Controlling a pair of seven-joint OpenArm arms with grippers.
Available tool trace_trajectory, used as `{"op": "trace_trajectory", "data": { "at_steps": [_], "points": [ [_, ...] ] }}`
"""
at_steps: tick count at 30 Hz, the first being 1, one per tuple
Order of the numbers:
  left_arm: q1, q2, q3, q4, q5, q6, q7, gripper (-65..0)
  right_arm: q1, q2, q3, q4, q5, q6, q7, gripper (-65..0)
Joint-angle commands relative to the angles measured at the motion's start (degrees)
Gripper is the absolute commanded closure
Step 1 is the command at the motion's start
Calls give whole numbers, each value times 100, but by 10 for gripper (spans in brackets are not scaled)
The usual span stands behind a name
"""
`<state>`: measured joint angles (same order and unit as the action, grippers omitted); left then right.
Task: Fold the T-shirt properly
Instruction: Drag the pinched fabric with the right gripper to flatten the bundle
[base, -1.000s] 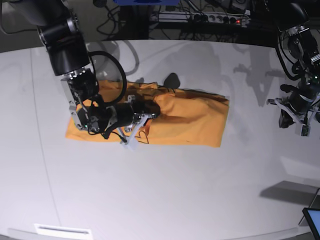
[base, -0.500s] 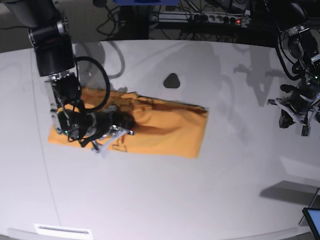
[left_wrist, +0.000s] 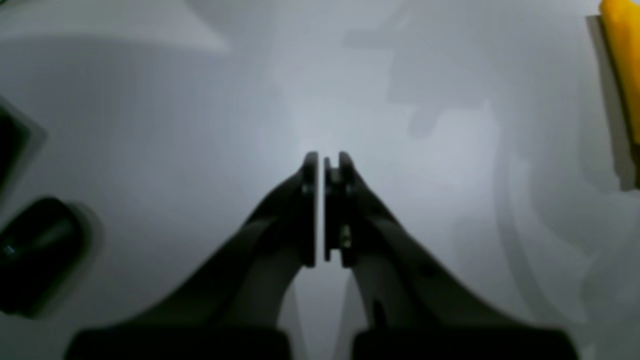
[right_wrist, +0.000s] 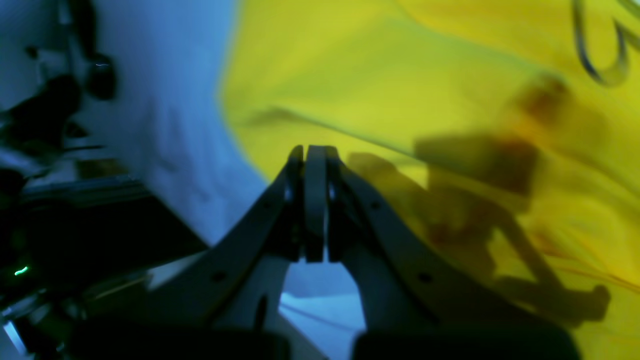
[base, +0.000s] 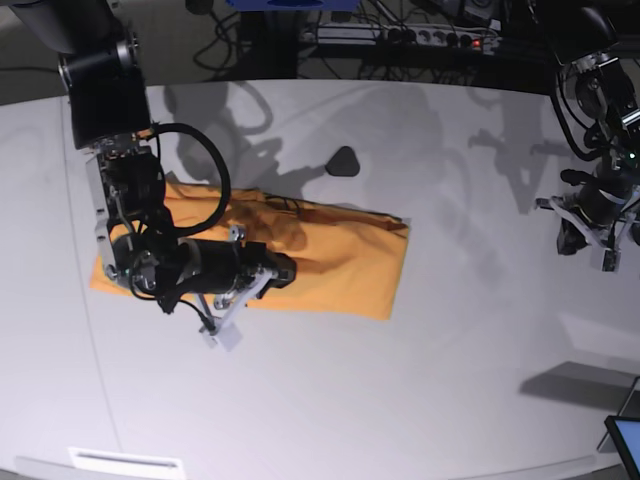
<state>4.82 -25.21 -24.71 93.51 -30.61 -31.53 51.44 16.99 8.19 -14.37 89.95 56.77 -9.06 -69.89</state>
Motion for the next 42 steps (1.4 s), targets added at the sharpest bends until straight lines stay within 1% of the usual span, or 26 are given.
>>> {"op": "trace_trajectory", "data": {
  "at_steps": [1,6,9,13,15,19,20,24,27,30,33,36,40,42],
  "points": [
    [-73,-112,-30,24,-47,1,-111,0,125,-14,9,99,217,22,13,-1],
    [-73,-112,-30,-64,-47,1,-120,0,186,-84,-18,99,569,31,31,-1],
    [-73,-112,-30,-64,-47,1,-120,0,274,-172,-44,99,604,31,22,-1],
    [-73,-112,-30,-20,-47,1,-120,0,520,-216,-519,73,604,31,74,-1],
    [-73,-112,-30,-20,-47,1,-120,0,573,-287,-598,20,586,31,215,-1],
    [-73,-112,-30,-20,-47,1,-120,0,687,-339,-633,-692,604,49,365,-1],
    [-73,-112,-30,-20,-47,1,-120,0,696,-357,-633,-850,569,93,400,-1],
    [-73,-112,-30,-20,-47,1,-120,0,696,-383,-642,-1299,419,805,540,-1],
    [-73,-112,-30,-20,-47,1,-120,0,696,-410,-633,-1861,191,1051,576,-1],
    [-73,-112,-30,-20,-47,1,-120,0,696,-419,-624,-2380,6,1121,576,-1],
    [-73,-112,-30,-20,-47,1,-120,0,670,-419,-616,-2758,41,1121,734,-1],
    [-73,-112,-30,-20,-47,1,-120,0,635,-419,-616,-2916,41,1121,751,-1],
    [-73,-112,-30,-20,-47,1,-129,0,538,-603,-624,-2802,24,1104,725,-1],
    [-73,-112,-30,-20,-47,1,-322,0,538,-709,-633,-2793,33,1086,725,-1]
  ]
}}
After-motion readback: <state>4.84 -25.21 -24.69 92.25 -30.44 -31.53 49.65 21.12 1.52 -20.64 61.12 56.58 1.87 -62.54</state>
